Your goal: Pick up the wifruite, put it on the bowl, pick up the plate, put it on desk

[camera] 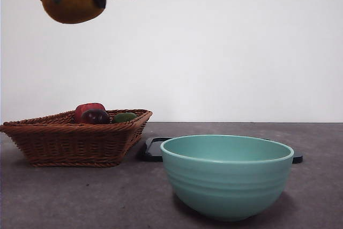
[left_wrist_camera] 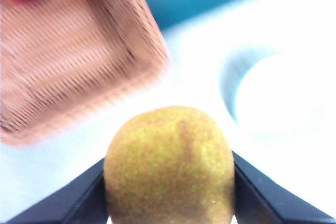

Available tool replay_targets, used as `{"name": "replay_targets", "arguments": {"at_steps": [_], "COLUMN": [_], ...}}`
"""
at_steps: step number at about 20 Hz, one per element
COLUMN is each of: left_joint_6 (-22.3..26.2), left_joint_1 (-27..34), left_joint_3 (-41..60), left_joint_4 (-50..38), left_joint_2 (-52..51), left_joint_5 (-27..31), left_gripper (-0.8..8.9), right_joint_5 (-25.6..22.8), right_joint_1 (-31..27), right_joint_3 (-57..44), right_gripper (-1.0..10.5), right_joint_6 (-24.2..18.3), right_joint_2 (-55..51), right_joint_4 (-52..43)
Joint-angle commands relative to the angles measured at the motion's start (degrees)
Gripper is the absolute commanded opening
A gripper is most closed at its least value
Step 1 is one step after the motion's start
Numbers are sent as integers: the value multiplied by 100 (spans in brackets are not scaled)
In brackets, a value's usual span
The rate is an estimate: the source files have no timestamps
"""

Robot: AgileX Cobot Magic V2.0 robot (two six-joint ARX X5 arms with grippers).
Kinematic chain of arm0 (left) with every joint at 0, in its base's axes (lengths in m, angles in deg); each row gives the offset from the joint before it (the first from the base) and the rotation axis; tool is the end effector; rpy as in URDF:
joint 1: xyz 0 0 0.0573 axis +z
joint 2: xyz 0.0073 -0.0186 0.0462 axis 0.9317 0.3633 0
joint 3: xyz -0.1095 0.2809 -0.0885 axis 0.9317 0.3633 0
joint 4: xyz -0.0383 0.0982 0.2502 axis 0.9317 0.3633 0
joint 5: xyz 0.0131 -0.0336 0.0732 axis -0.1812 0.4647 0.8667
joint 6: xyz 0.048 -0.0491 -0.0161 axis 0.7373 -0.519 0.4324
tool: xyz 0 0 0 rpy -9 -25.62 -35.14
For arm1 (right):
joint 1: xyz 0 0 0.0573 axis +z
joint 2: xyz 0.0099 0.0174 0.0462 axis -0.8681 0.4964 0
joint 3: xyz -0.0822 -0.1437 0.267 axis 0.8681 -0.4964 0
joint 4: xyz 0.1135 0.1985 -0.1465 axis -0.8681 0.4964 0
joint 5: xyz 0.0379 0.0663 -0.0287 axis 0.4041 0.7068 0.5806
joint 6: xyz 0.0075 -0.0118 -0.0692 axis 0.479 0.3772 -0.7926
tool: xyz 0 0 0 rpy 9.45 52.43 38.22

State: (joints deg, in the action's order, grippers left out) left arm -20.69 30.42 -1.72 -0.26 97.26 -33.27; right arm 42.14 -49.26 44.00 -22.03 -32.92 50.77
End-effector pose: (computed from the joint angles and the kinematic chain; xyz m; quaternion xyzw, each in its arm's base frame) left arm 0.2180 -0.1760 0.3840 0.0671 0.5471 -0.2357 0.8004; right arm 0.0260 0.0317 0.3726 0.0794 0.2567 0.3195 0.9087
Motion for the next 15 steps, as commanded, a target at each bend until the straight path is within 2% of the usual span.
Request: {"name": "replay_targets", "arguments": {"at_steps": [1, 6, 10, 15], "left_joint_6": [-588, -1609, -2208, -2343], "left_joint_1": [-481, -1488, -1976, -2194], "left_joint_3": [-37, 79, 79, 79], "left_joint_4": [-157, -579, -997, -1270], "left_joint_2": [76, 131, 358, 1051], "left_joint_5": [-17, 382, 697, 704], "left_gripper": [240, 240, 245, 250], "right_joint_5": [-22, 111, 262, 260], "right_joint_1": [24, 26, 92, 90], "right_joint_3": [109, 111, 111, 111], "right_gripper": [566, 566, 566, 566], "right_joint_6": [7, 37, 59, 57], "right_joint_2": [-280, -719, -785, -785], "right_joint_4": [247, 367, 363, 323]}}
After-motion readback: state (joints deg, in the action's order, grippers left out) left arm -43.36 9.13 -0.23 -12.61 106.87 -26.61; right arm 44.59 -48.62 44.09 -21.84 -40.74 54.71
